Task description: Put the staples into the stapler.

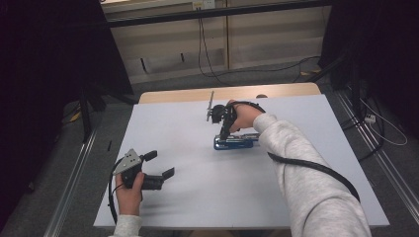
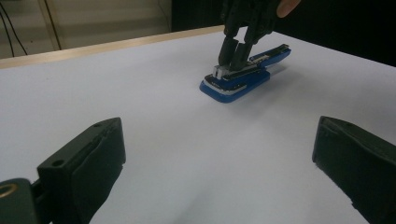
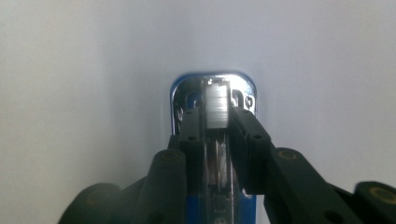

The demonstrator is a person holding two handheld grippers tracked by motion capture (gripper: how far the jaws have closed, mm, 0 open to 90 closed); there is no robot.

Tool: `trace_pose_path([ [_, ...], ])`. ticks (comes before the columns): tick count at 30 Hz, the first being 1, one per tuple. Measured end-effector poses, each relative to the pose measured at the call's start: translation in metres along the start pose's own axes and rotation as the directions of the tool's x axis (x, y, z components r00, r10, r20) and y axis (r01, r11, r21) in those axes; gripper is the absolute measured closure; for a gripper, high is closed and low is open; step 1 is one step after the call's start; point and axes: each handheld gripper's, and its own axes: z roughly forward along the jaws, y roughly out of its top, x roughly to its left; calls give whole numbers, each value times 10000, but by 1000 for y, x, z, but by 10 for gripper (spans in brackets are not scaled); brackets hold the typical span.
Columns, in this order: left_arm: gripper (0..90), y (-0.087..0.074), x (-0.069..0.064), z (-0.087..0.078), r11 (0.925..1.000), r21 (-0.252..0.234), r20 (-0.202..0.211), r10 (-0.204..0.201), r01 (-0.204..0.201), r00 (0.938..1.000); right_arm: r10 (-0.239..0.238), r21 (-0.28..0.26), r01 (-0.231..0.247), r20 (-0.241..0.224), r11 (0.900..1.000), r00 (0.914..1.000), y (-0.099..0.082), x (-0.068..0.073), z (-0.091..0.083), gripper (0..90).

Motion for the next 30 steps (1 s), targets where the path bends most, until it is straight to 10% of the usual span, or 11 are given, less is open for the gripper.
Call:
trace_pose_path([
  [16, 23, 1, 0, 5, 9994, -40, 363, -328, 330, 9988, 1142, -1219, -1078, 469, 9867, 9923, -26, 2, -16, 457],
  [30, 20, 1, 2, 19, 9974, -68, 539, -706, 711, 9960, 2781, -2641, -2565, 476, 9298, 9594, -67, 10, -30, 221],
])
